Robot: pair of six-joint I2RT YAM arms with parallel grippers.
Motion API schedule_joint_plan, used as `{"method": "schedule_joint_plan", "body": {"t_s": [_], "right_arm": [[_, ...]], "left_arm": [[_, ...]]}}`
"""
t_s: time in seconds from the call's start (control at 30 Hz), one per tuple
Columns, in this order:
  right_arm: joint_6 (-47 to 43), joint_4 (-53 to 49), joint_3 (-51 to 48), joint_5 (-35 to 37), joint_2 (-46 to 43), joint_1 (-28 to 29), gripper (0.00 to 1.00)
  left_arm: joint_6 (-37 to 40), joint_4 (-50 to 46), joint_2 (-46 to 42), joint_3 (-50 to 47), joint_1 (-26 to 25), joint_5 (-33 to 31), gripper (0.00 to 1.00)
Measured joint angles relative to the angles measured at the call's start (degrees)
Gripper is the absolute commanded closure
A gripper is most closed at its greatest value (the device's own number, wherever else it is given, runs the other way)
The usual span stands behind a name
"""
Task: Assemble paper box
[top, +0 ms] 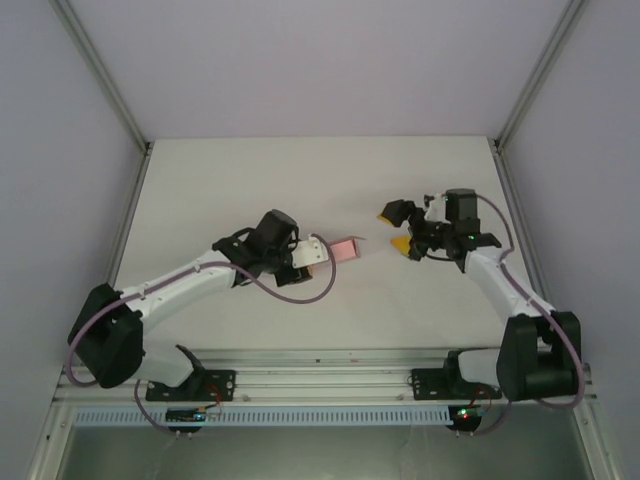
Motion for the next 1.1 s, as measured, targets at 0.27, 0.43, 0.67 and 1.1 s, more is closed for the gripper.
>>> {"method": "schedule_joint_plan", "body": {"t_s": [0.27, 0.43, 0.67, 1.1], "right_arm": [[-31.5, 2.3, -1.0, 0.8, -6.4, 0.9, 0.04], [-43.9, -1.1, -0.8, 0.7, -5.8, 6.3, 0.18], [-54.1, -7.6, 3.2, 9.8, -0.2, 17.3, 0.32], [-60.0, -12.5, 7.1, 14.1, 7.1, 20.3, 0.59]], "left_arm": [[2.2, -15.1, 8.6, 8.2, 3.5, 5.2, 0.6], [3.2, -19.5, 12.6, 11.1, 4.3, 6.5, 0.59], [3.7, -21.6, 16.8, 14.0, 4.5, 7.5, 0.59], [3.7, -21.8, 17.4, 14.7, 4.7, 8.8, 0.59]]}}
